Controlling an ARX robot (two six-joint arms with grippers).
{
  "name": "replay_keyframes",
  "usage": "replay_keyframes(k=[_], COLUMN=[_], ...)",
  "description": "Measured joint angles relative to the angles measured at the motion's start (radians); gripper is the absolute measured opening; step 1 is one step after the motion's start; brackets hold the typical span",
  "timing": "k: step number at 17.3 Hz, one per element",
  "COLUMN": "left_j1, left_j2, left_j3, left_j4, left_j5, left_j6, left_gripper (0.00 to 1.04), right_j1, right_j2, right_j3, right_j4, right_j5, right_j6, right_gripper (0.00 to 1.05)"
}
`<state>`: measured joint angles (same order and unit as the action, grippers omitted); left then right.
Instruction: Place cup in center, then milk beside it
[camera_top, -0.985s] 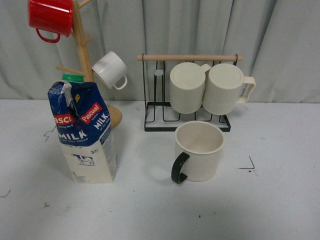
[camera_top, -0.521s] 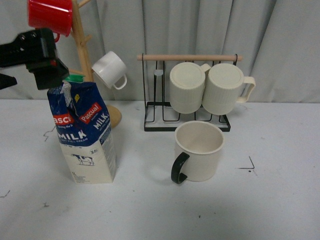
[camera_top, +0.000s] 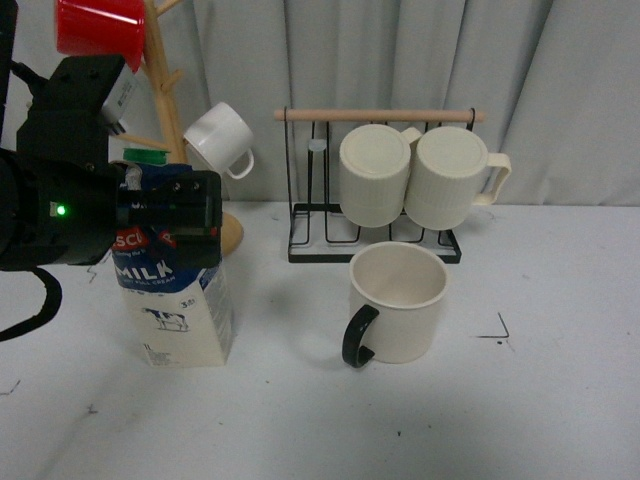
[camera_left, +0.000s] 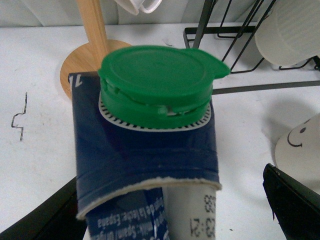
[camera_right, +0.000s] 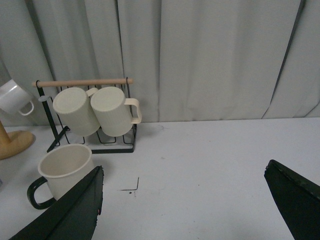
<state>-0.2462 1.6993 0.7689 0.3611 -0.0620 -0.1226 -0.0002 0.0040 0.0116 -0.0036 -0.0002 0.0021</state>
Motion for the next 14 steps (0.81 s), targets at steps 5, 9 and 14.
replay_keyframes(k=[5, 9, 14], left_j1=[0.001, 0.003, -0.066], left_j2=[0.016, 0.016, 0.009], left_j3=[0.021, 0.03, 0.06], left_j4=[0.008, -0.003, -0.039], left_j5=[-0.032, -0.045, -0.08], left_j6=[-0.004, -0.009, -0.008], left_gripper=[0.48, 0.08, 0.05], right_j1=[0.0, 0.0, 0.0], right_j2=[0.0, 0.0, 0.0], right_j3=[0.0, 0.0, 0.0], right_j4=[0.0, 0.0, 0.0], right_j5=[0.0, 0.0, 0.0], right_j6=[0.0, 0.0, 0.0], right_gripper=[0.98, 0.98, 0.98])
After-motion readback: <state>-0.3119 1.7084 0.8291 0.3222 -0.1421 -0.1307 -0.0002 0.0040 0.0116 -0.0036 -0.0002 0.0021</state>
